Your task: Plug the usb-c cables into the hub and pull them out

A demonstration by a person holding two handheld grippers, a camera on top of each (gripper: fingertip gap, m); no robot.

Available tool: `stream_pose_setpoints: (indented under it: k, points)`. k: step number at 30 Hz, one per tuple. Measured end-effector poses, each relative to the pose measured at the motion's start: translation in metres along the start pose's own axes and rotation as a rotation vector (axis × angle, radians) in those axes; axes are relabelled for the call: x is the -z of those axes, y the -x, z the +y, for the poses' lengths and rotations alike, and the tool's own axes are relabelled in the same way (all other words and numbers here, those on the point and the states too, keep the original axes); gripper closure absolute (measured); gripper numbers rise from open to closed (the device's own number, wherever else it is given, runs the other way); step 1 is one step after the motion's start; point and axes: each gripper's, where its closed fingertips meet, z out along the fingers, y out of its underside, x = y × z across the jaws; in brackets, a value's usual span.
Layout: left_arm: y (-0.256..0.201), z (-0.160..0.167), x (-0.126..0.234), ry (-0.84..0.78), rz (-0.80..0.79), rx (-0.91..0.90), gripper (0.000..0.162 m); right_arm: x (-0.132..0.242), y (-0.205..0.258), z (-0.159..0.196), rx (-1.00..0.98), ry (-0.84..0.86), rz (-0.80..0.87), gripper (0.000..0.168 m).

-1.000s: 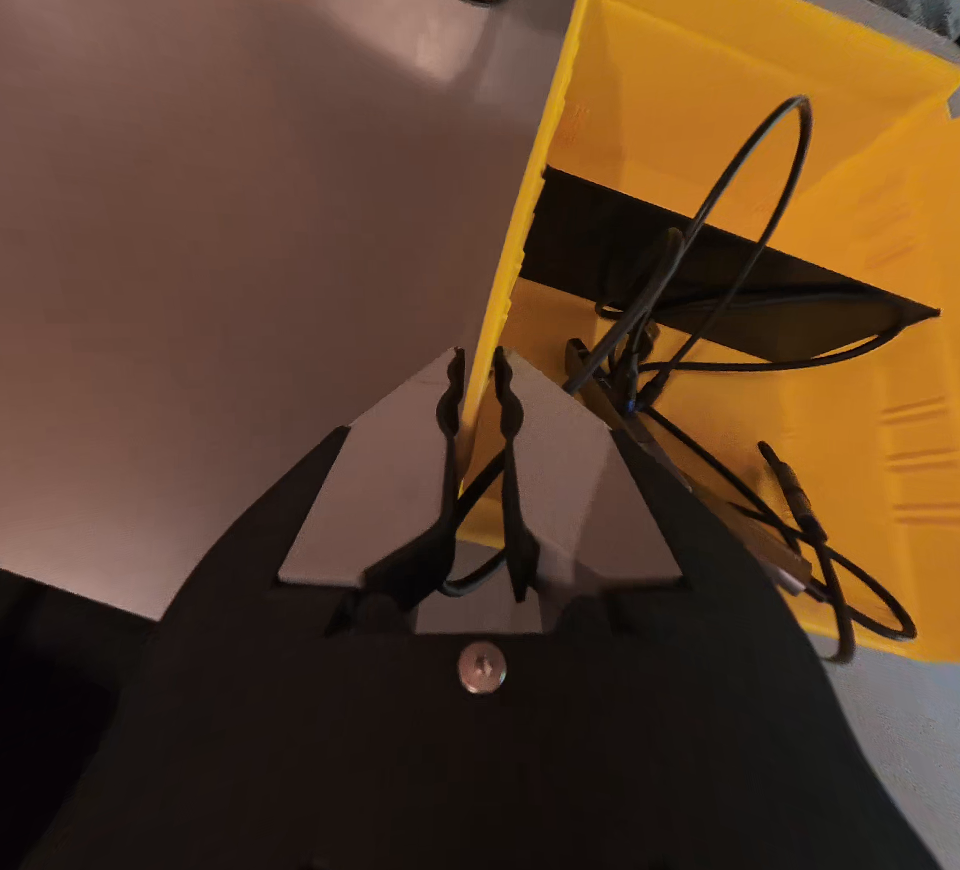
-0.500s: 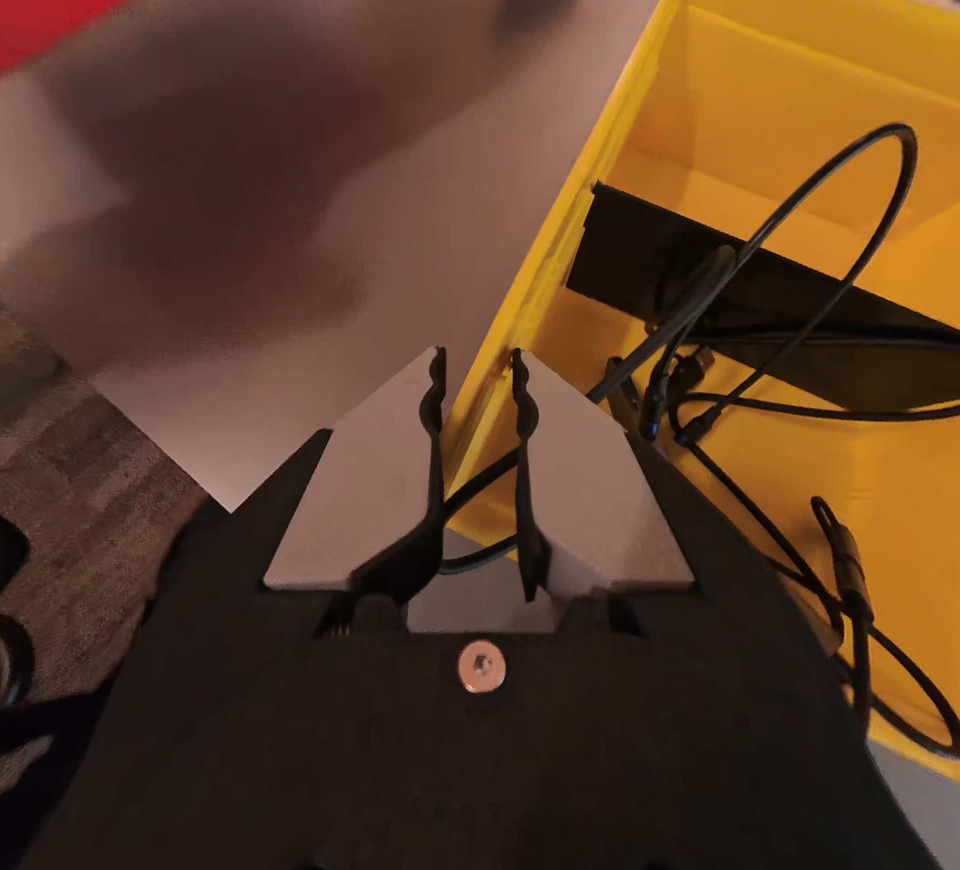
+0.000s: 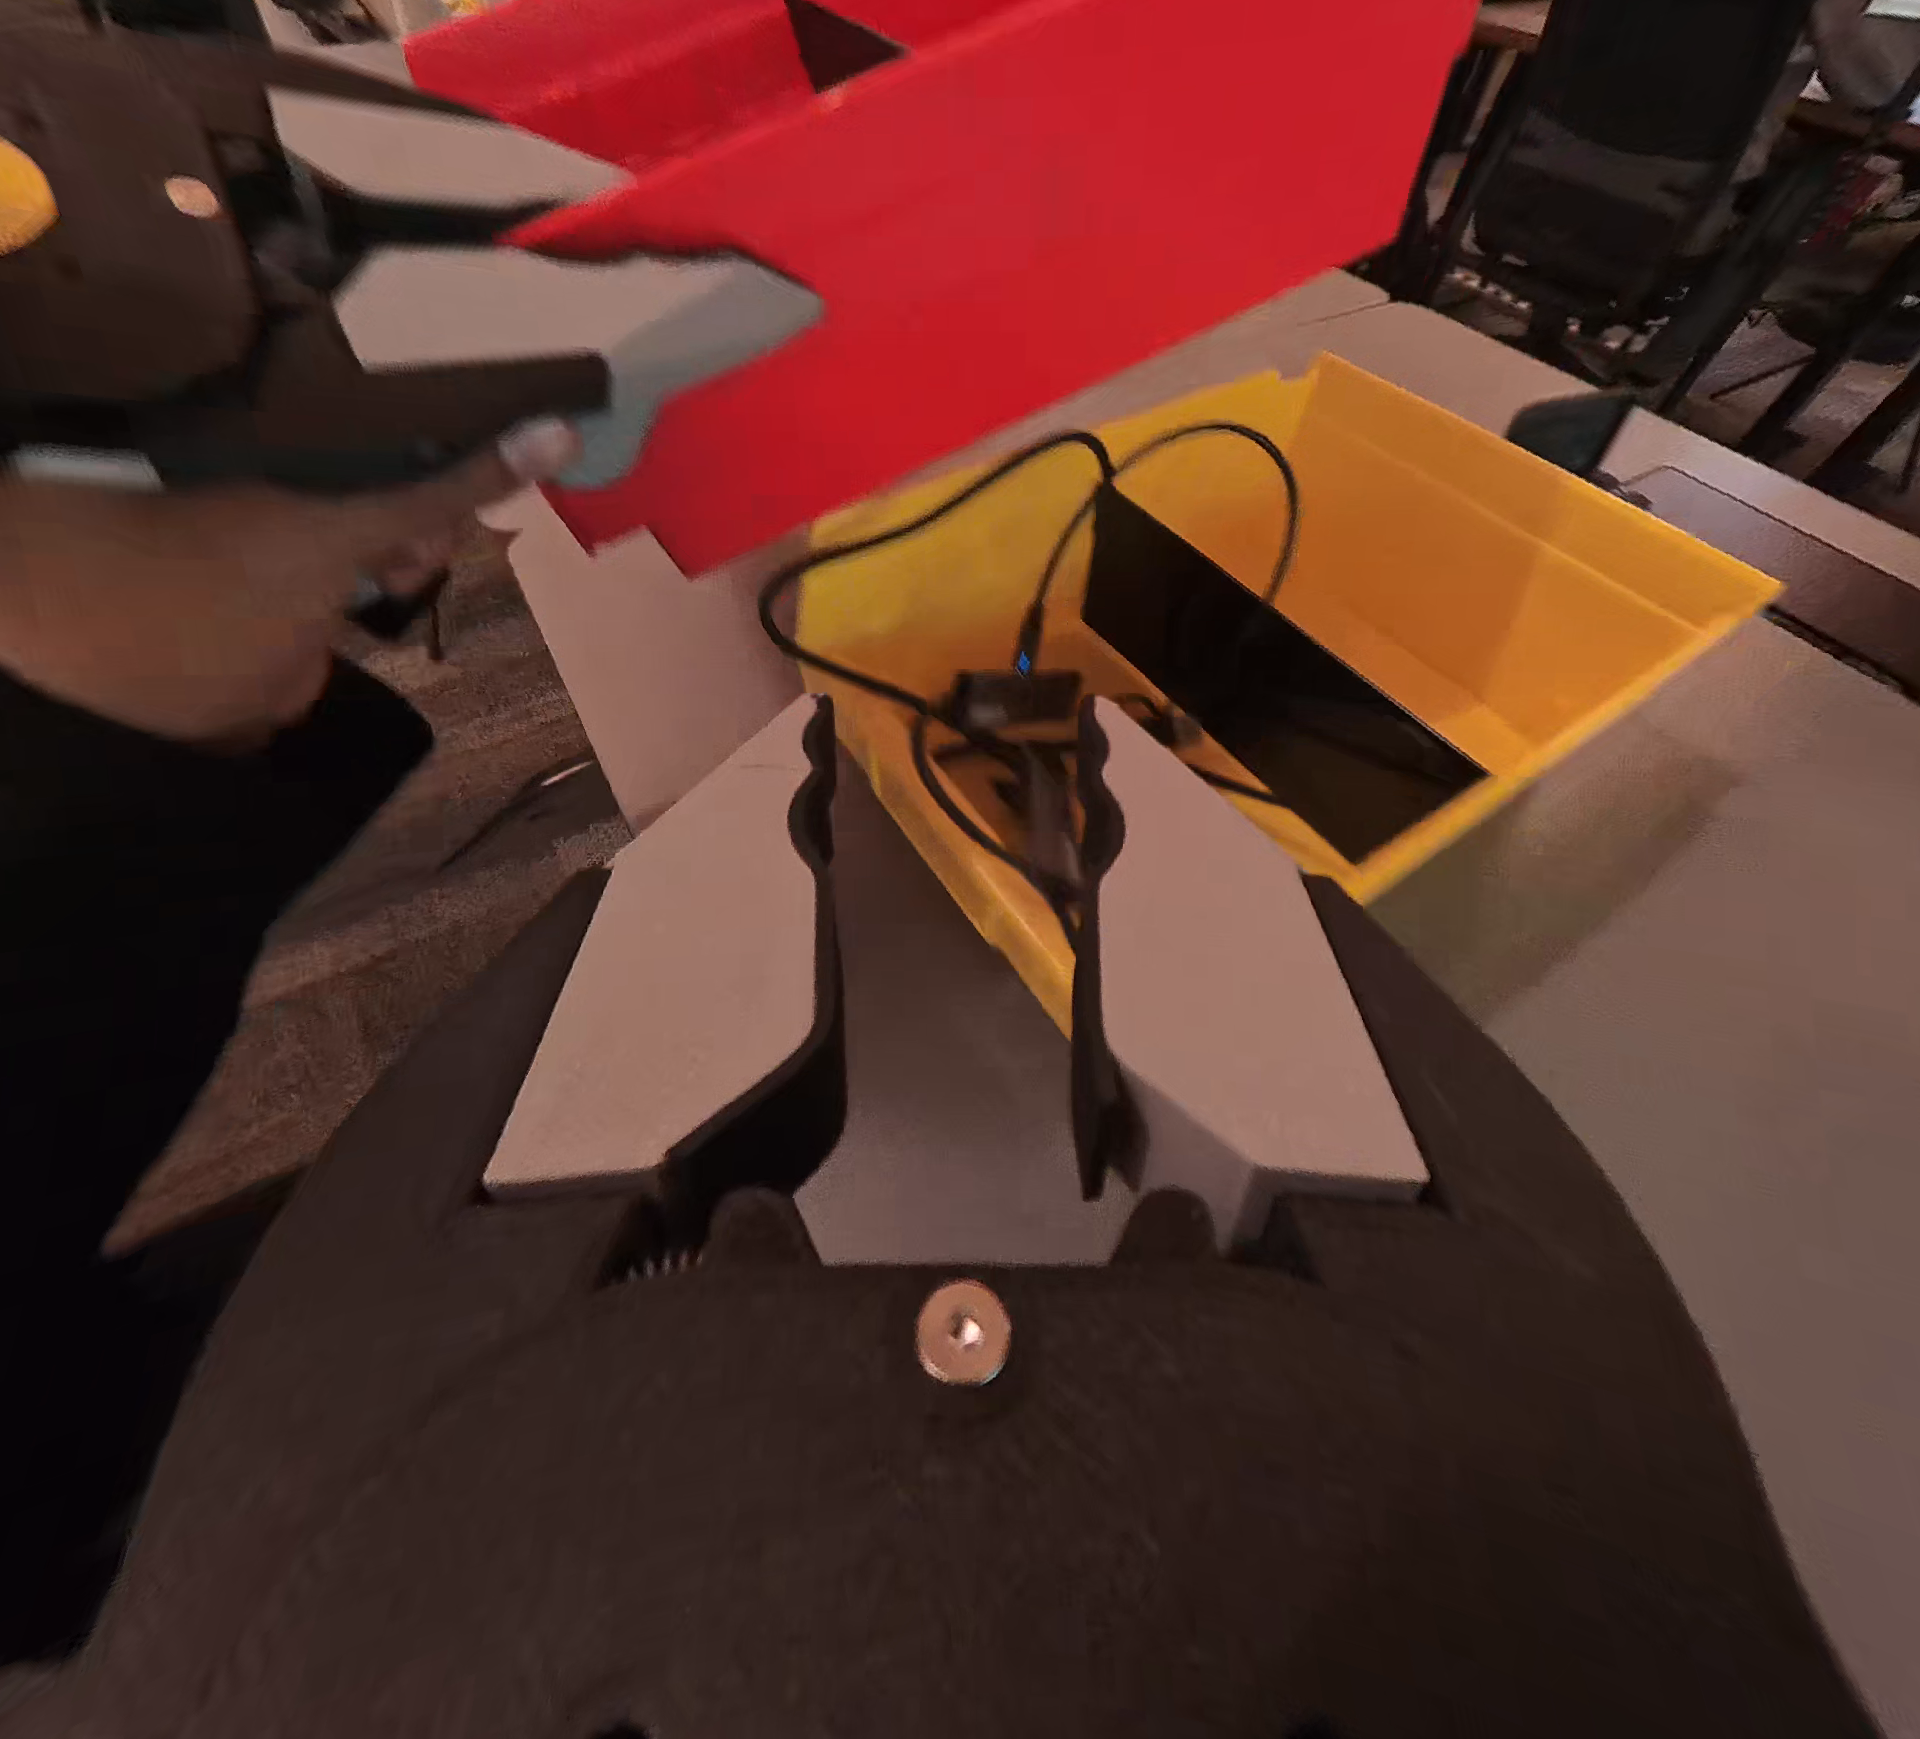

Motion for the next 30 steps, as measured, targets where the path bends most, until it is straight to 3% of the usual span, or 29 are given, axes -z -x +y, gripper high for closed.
stream_pose_setpoints:
  k: [7, 11, 14, 17, 21, 25, 28, 30]
  points:
    - [-0.079, -0.068, 0.034, -0.165, 0.182, -0.074, 0.158, 0.128, -0.103, 0.07, -0.037, 0.05, 0.075, 0.128]
    - [-0.166, -0.1, 0.053, -0.254, 0.396, -0.138, 0.157, 0.208, -0.164, 0.11, -0.032, 0.109, 0.257, 0.13]
    - [-0.237, -0.112, 0.059, -0.274, 0.549, -0.178, 0.157, 0.26, -0.186, 0.114, -0.053, 0.028, 0.317, 0.141]
    - [-0.308, -0.112, 0.055, -0.261, 0.694, -0.209, 0.157, 0.295, -0.2, 0.116, -0.101, -0.036, 0.37, 0.141]
    - [-0.395, -0.093, 0.035, -0.193, 0.829, -0.242, 0.157, 0.314, -0.207, 0.126, -0.136, -0.047, 0.415, 0.14]
    - [-0.462, -0.071, 0.011, -0.106, 0.936, -0.214, 0.158, 0.307, -0.206, 0.133, -0.141, -0.027, 0.412, 0.138]
    - [-0.48, -0.074, 0.0, -0.095, 0.91, -0.234, 0.157, 0.293, -0.201, 0.135, -0.124, 0.0, 0.405, 0.134]
    - [-0.475, -0.082, 0.006, -0.079, 0.936, -0.206, 0.142, 0.285, -0.192, 0.132, -0.092, 0.016, 0.389, 0.131]
